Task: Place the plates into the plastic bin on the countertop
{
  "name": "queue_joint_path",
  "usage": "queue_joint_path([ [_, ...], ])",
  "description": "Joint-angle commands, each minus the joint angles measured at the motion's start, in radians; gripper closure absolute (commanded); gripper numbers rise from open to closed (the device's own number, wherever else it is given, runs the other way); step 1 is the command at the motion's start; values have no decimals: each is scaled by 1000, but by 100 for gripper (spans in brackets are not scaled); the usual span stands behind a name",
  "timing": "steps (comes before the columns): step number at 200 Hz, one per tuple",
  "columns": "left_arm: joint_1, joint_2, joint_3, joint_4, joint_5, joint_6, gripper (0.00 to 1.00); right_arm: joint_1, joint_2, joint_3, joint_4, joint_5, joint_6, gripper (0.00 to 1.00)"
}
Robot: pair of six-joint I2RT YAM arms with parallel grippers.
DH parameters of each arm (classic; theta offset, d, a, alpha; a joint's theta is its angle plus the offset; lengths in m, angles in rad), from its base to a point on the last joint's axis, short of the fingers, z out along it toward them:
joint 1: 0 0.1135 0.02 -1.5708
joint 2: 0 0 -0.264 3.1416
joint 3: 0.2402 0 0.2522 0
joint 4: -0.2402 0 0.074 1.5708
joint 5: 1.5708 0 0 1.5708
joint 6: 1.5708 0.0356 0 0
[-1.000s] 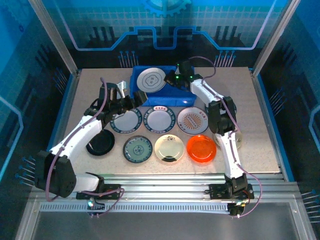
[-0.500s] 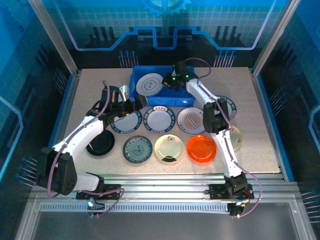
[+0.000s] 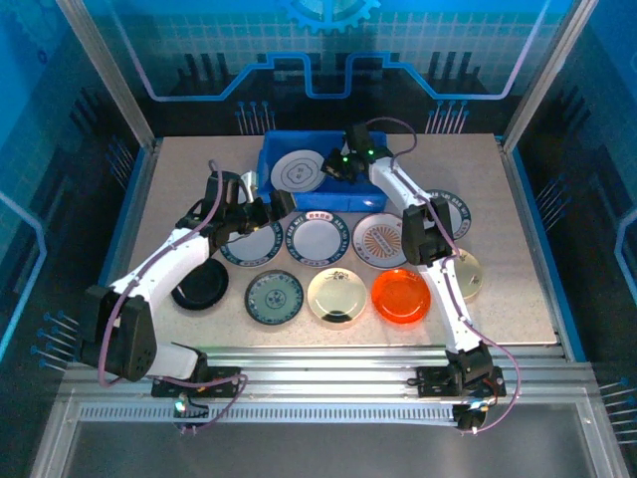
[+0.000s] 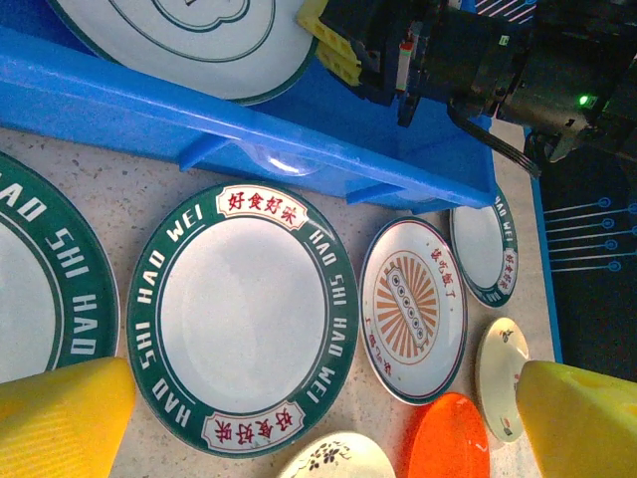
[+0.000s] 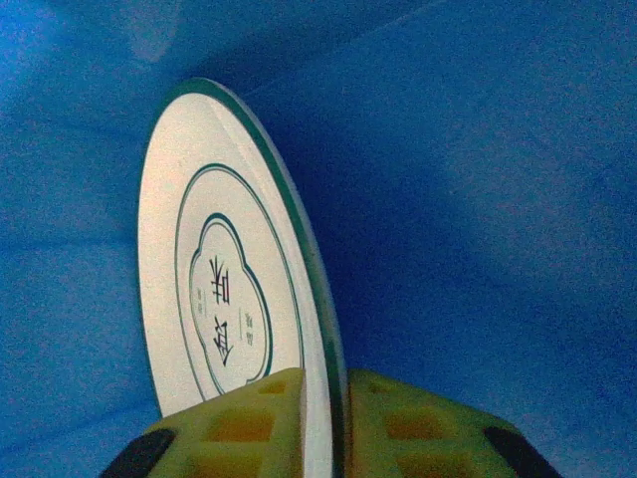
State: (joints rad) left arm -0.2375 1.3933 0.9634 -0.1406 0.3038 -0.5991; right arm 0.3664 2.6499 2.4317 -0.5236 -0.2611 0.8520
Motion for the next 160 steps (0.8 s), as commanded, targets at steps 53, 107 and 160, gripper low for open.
queue_joint_path([
  [53,-9,16,-7,25,11,15,1,-3,-66,13,-51,20,-45,59],
  [107,-33,37,30,20,6,29,1,-16,-196,-61,-73,33,-80,50],
  [160,-119,39,65,-18,-36,79,1,-23,-577,-432,-2,125,-173,53],
])
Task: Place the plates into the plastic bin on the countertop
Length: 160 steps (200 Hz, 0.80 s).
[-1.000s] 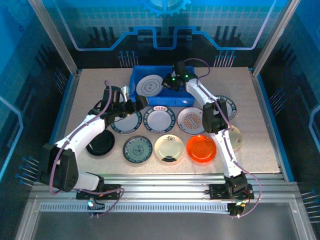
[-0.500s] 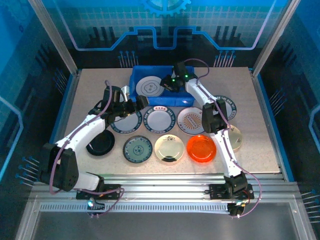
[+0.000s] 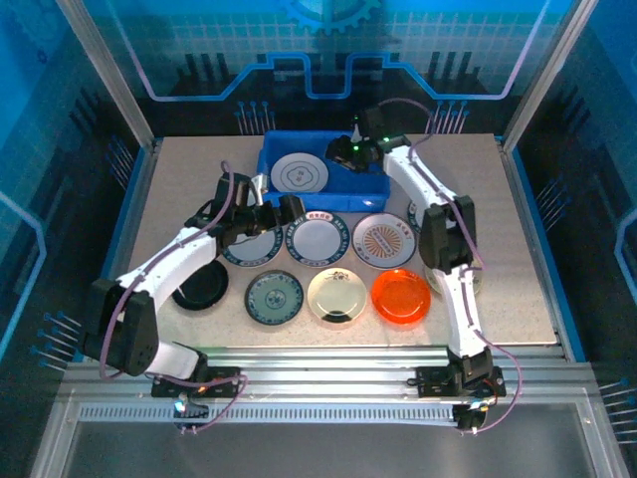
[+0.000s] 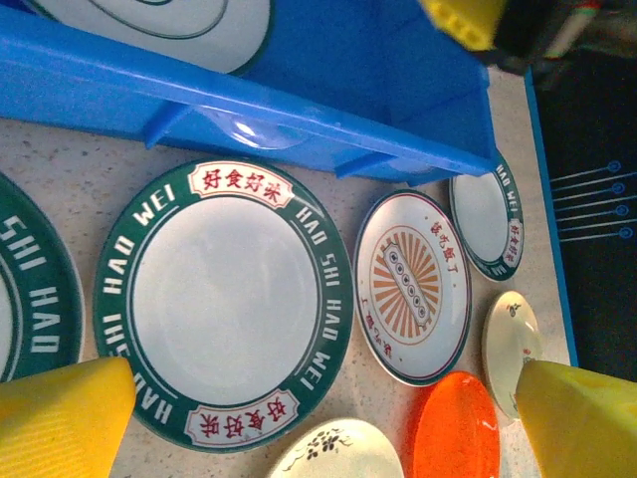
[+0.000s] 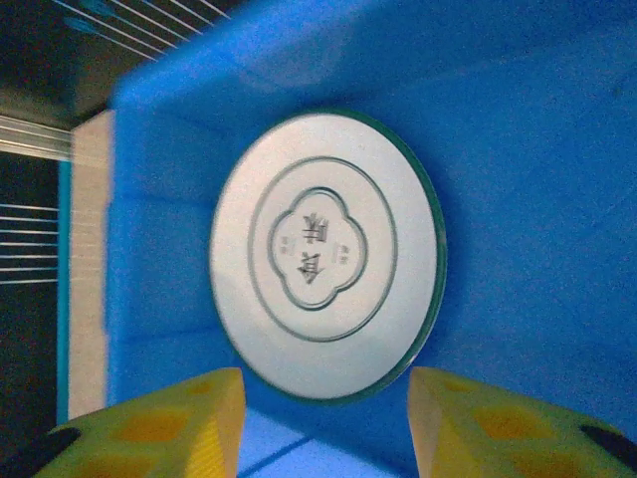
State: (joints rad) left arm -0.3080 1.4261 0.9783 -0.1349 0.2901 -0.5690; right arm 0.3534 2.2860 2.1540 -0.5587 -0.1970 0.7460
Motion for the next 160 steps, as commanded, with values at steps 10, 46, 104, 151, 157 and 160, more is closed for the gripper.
queue_joint_path([
  [10,-72,12,61,-32,-24,50,1,-15,-308,-261,52,74,-83,53],
  [46,-174,45,112,-52,-12,62,1,-41,-612,-599,34,109,-185,51],
  [104,-350,138,207,-136,-23,145,1,-67,-1060,-1100,-16,140,-151,51],
  [151,-452,239,242,-160,-53,178,1,-51,-1351,-1400,-130,150,-13,53],
  [157,-463,253,245,-157,-50,177,2,-51,-1380,-1425,-146,151,-6,53],
  [160,-467,260,246,-155,-48,176,3,-51,-1393,-1438,-158,151,-5,53],
])
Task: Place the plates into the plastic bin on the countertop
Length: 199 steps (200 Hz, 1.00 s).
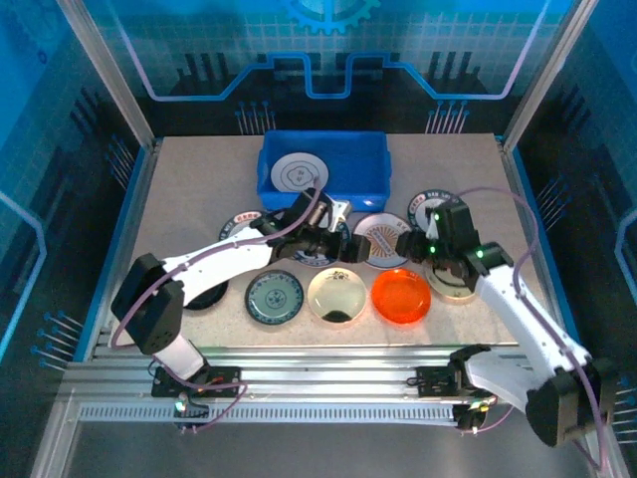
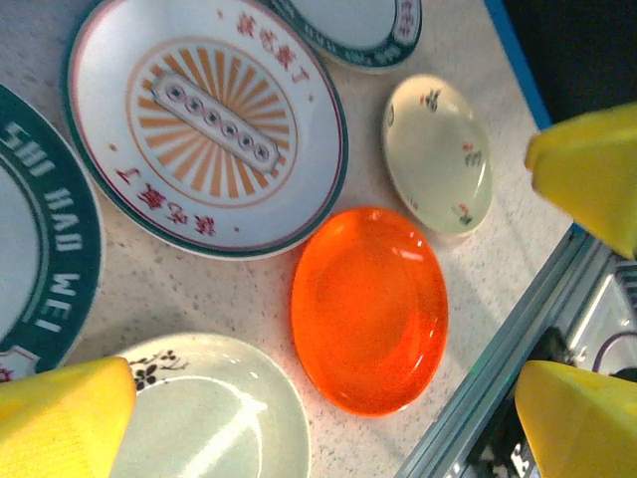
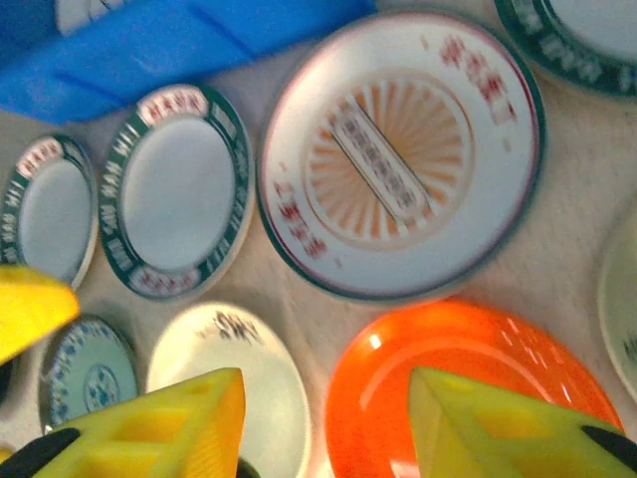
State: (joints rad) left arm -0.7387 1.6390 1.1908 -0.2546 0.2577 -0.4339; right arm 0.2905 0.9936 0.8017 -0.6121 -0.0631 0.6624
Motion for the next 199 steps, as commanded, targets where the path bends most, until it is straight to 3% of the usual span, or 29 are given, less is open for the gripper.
queue_joint_path([
  [1,-38,49,34,-35,-15,41,3,12,-104,-89,-107,17,78,53],
  [32,-75,128,67,-38,-11,54,13,12,-191,-145,-184,6,93,53],
  [51,-85,176,96,-54,-19,58,28,12,-218,-182,-185,-15,112,54],
  [71,-91,217,122,-69,-17,73,36,12,-233,-222,-177,-28,124,55],
  [199,-128,443,316,-178,-31,123,60,2,-265,-329,-109,-37,148,58],
])
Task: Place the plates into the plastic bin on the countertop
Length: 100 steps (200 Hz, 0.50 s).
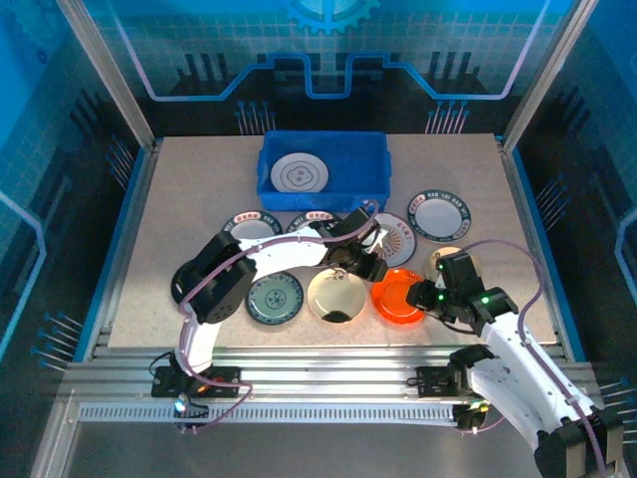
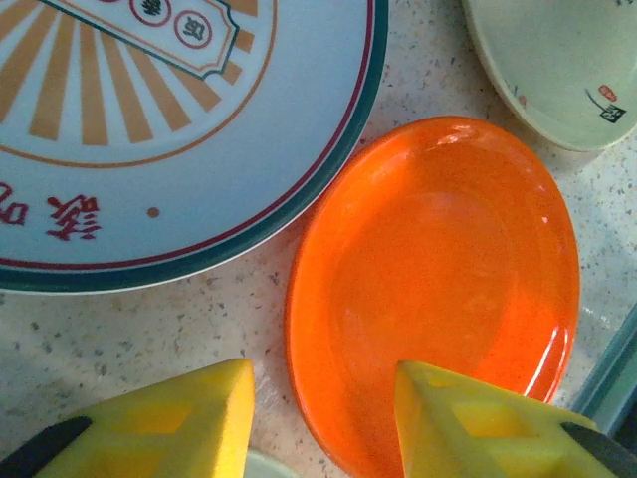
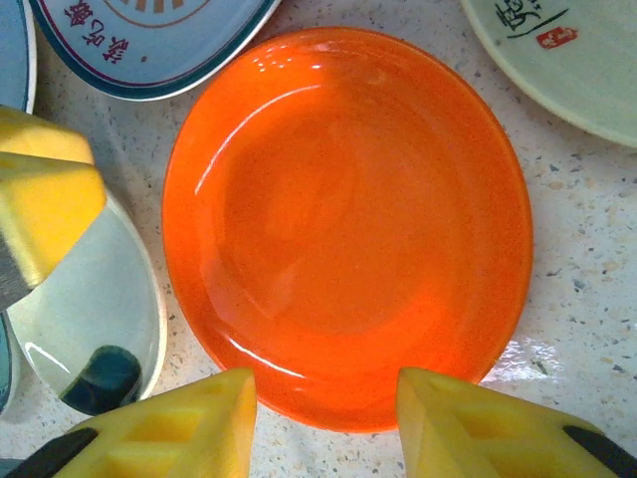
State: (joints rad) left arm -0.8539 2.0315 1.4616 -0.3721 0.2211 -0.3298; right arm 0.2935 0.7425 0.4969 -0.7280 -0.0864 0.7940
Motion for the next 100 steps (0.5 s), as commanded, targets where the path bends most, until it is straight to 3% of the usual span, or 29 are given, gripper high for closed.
queue_joint_path([
  [1,-13,52,47,-61,6,18,60,-2,-14,-26,7,-13,16,58],
  [100,-21,138,122,-118,52,10,62,-39,-9,-81,70,-62,13,58],
])
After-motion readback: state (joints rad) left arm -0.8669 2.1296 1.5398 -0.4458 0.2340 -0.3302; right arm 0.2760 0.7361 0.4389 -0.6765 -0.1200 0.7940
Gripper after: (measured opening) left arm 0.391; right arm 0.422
